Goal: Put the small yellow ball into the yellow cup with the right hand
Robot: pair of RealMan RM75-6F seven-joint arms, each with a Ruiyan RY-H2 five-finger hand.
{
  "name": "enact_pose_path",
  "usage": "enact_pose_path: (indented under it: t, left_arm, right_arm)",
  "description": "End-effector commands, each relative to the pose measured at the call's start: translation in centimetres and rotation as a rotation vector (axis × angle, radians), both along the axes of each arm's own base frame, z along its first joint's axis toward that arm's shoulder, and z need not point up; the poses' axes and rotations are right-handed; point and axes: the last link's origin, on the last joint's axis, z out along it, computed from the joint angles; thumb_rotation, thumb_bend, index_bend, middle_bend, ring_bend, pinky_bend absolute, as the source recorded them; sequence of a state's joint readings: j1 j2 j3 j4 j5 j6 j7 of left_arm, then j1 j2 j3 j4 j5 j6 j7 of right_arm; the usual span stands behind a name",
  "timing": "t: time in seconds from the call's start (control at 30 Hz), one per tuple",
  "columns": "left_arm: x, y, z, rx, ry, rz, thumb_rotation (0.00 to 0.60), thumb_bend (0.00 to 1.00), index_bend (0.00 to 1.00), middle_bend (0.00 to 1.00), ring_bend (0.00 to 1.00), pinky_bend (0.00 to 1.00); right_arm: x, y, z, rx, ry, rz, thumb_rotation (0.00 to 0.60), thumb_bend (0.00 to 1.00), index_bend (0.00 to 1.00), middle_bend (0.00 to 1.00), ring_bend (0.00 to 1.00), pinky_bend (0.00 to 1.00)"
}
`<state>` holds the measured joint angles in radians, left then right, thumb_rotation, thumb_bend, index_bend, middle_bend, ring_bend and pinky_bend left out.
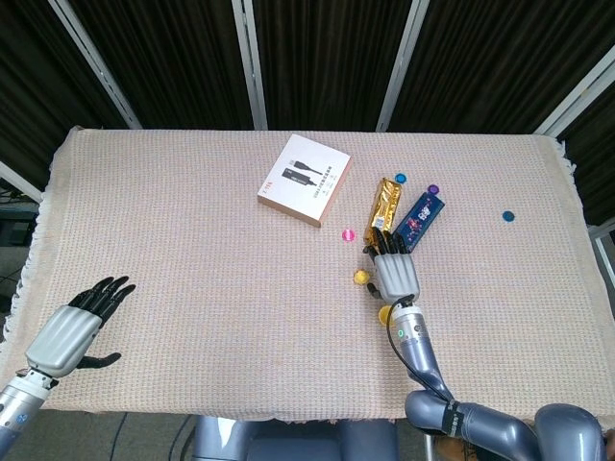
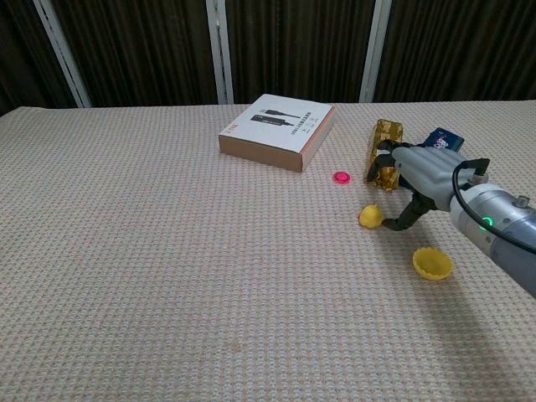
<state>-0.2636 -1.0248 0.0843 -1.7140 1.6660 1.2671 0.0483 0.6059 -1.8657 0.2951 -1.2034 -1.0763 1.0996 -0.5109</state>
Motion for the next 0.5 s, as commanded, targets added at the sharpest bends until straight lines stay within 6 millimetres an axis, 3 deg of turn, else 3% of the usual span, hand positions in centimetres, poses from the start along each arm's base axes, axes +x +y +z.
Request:
enact_pose_path:
  t: [0.03,0.5]
  left_arm:
    - [0.0,0.1,0.0,0.000,0.000,0.001,0.600,0.00,0.00,0.00,0.00,0.21]
    - [0.1,0.2,0.2,0.019,0.002,-0.002,0.600,0.00,0.00,0.00,0.00,0.21]
  right_arm:
    - [0.0,0.4,-0.4,0.009,0.002,-0.001,0.600,0.21,0.29,0.00,0.00,0.00]
    - [2.5,2.0,-1.7,0.025,-0.005,0.035,0.600,0.22,0.31,0.00,0.00,0.00]
